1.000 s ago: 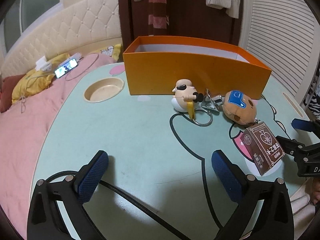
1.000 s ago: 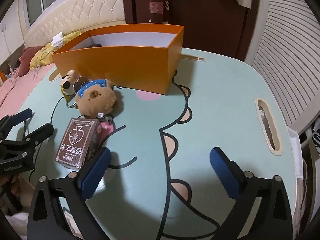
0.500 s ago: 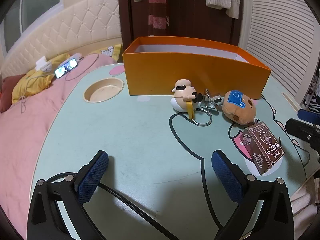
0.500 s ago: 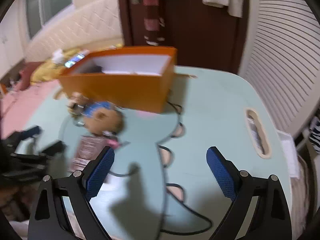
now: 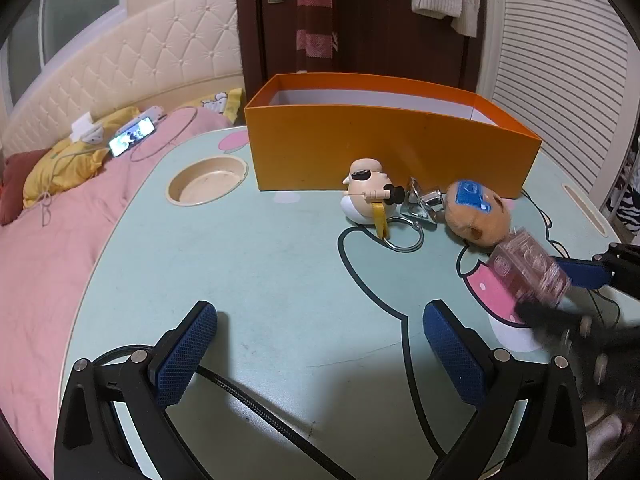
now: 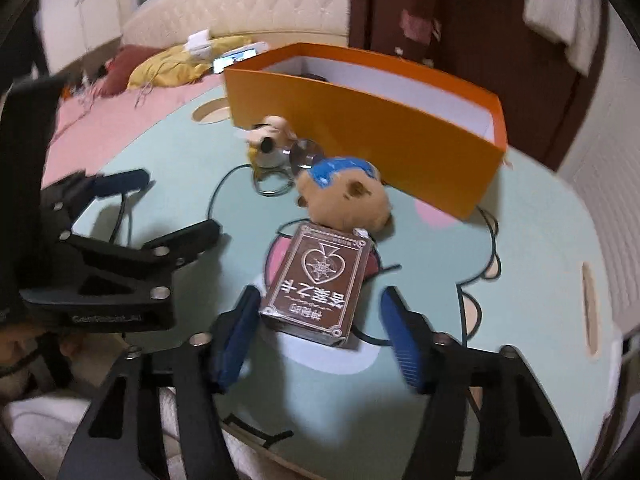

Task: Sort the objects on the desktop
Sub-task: 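Grasp the white figurine with the left tool while the right tool holds the card box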

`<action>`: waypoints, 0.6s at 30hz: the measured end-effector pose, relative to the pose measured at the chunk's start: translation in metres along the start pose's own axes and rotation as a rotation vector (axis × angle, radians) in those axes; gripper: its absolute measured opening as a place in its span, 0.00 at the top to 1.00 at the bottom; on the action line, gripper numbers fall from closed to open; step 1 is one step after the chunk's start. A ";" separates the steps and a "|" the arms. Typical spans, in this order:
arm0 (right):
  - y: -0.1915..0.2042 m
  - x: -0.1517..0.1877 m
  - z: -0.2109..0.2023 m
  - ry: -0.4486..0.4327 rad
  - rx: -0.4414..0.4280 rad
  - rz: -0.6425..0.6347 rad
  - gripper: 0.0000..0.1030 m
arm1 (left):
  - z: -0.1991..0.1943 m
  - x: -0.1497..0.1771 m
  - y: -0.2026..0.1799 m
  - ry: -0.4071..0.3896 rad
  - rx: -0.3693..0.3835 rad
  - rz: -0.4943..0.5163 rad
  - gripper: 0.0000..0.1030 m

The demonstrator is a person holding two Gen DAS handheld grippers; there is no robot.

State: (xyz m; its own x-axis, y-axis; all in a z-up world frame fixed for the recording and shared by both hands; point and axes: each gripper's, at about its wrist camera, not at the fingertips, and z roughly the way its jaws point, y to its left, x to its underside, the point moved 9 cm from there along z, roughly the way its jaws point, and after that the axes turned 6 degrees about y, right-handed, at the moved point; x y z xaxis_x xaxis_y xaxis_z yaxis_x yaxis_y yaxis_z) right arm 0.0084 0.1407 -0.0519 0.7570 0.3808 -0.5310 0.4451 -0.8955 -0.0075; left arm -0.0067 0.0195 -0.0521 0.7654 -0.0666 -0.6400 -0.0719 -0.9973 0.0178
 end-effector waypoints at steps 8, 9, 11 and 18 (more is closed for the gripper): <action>-0.061 0.006 -0.015 -0.077 -0.008 0.252 0.58 | -0.005 -0.002 0.001 -0.016 0.016 0.007 0.00; -0.063 0.007 -0.015 -0.081 0.007 0.253 0.58 | -0.008 -0.004 0.000 -0.030 0.027 0.011 0.00; -0.059 0.005 -0.016 -0.081 0.018 0.234 0.57 | -0.014 -0.009 -0.001 -0.054 0.059 0.010 0.01; -0.057 0.005 -0.017 -0.084 0.008 0.213 0.57 | -0.013 -0.043 0.005 -0.033 0.107 -0.027 0.19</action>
State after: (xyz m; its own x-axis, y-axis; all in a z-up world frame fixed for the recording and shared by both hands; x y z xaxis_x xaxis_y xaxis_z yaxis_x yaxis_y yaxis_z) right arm -0.0050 0.1976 -0.0396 0.7908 0.1623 -0.5901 0.2752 -0.9555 0.1060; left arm -0.0315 0.0173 -0.0143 0.7467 -0.0367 -0.6641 -0.1206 -0.9894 -0.0808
